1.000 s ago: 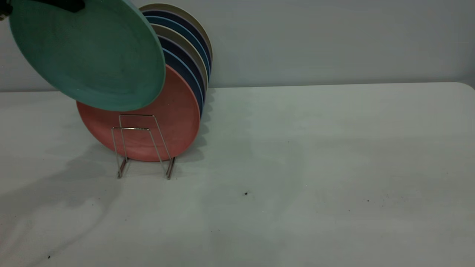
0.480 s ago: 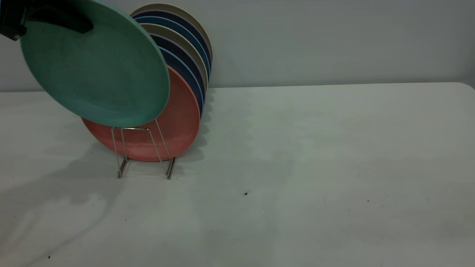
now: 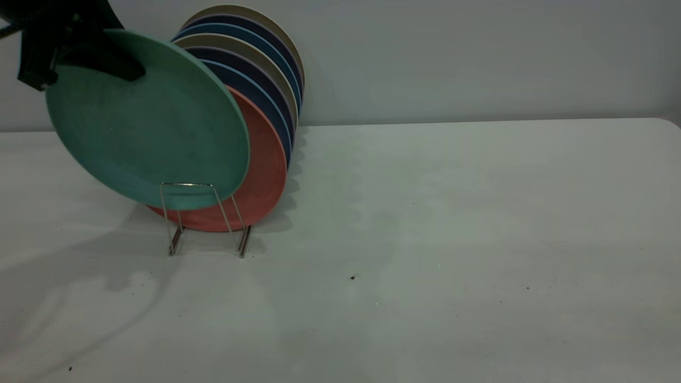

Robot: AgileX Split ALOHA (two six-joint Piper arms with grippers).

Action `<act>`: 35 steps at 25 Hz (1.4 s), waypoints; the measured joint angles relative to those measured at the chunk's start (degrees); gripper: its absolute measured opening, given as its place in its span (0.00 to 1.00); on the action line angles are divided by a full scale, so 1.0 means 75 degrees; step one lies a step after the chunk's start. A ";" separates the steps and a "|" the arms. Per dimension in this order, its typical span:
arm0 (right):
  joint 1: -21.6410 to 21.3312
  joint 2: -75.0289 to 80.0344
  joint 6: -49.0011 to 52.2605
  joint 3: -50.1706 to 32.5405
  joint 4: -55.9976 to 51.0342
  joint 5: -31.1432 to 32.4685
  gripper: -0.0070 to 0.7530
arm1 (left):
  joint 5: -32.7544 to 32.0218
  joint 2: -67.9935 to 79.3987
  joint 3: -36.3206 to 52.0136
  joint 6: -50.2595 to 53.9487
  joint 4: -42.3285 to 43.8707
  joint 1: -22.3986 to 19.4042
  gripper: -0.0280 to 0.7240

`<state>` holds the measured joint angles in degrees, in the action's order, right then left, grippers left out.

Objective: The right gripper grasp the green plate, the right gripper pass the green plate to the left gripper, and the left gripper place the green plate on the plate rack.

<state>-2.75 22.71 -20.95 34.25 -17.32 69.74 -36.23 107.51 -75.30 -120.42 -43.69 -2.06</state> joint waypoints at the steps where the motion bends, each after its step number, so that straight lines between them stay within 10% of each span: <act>1: 0.0000 -0.0081 0.0007 0.0000 0.0085 0.0008 0.57 | 0.0002 0.0030 0.0000 0.0000 0.0000 0.0000 0.19; 8: 0.0000 -0.0174 0.0147 0.0000 0.0337 0.0016 0.57 | -0.0024 0.0076 0.0000 -0.0007 -0.0012 0.0000 0.22; 19: 0.0000 -0.0174 0.0171 0.0000 0.0410 0.0016 0.57 | -0.0232 0.0119 0.0000 0.0029 -0.0067 0.0000 0.62; 35: 0.0492 -0.0209 0.0996 -0.0122 0.1587 0.0174 0.57 | -0.0937 -0.2481 0.0006 0.4074 0.0550 0.0000 0.65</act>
<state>0.94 21.14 -13.48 33.33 -5.42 71.05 -43.26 88.90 -75.26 -89.86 -39.56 -2.06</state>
